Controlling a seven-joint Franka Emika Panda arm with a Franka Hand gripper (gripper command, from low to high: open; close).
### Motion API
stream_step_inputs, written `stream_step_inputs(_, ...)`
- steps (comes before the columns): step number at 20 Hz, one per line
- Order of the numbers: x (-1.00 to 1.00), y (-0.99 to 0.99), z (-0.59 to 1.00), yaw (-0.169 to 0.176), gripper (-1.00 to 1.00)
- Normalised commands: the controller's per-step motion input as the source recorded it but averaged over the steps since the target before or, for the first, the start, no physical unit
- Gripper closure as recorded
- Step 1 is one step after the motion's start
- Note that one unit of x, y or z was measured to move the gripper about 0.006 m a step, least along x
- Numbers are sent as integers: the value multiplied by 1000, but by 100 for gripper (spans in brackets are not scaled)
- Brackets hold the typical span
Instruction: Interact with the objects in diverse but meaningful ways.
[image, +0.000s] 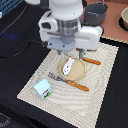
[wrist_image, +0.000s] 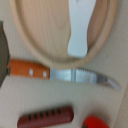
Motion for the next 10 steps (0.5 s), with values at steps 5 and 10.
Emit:
stream_step_inputs(5, 315, 700, 339, 146, -100)
stream_step_inputs(10, 249, 663, 282, 180, -100)
